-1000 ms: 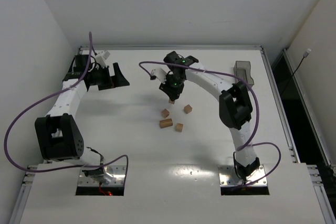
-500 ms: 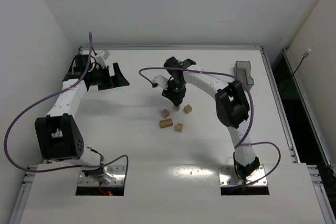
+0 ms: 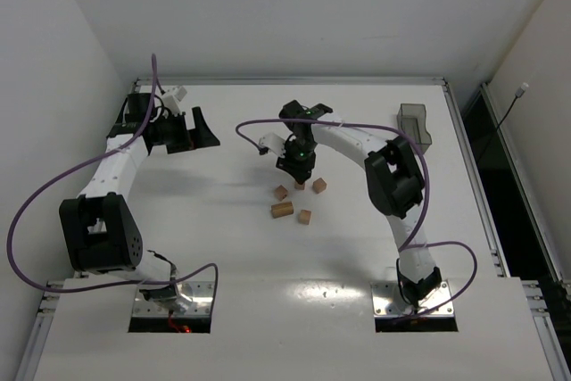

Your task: Build the wood block tower

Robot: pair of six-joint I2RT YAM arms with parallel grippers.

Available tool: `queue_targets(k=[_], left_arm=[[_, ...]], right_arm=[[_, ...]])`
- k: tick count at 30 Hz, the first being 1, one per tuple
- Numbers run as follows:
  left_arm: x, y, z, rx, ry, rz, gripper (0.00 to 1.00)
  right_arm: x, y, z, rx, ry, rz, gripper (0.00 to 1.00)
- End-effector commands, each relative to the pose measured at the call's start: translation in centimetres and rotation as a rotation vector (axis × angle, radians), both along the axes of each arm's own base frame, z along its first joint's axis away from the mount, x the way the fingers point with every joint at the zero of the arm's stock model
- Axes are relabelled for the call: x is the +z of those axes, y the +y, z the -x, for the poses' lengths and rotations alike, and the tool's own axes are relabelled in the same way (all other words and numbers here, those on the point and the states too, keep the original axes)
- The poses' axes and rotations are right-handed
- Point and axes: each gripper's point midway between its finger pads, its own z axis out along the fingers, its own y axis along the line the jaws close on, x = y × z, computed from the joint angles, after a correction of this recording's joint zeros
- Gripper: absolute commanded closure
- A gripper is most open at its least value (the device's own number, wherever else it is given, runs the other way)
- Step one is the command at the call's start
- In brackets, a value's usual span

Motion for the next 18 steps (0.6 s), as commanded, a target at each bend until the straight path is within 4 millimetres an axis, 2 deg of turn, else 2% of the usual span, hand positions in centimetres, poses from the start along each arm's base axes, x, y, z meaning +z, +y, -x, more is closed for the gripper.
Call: queue_targets(k=[1,10,12,14,18], left_arm=[[1.05,-0.36,-0.74,-0.018,-0.041,0.007,0.00],[0.80,-0.48,-0.75,-0.024,-0.033,0.015,0.00],[0.56,-0.61,-0.75,-0.030,-0.025,0.023,0.00],[0.55,-0.61,-0.75,-0.030,-0.025,0.023,0.00],[0.55,-0.96,-0.69,-0.039,-0.025,0.023,0.00]], right_arm=[[1.01,0.83,-0.46,0.049,-0.041,-0.056,0.94],[1.22,0.43,-0.61,0.066,-0.066,-0.045,0.78],[0.87,0.27,-0.70,0.073,-0.074,-0.037,0.76],[1.41,0.42,-0.97,0.083,-0.099,-0.051,0.76],[0.80,-0.09,-0.71,0.117,-0.099,-0.031,0.76]])
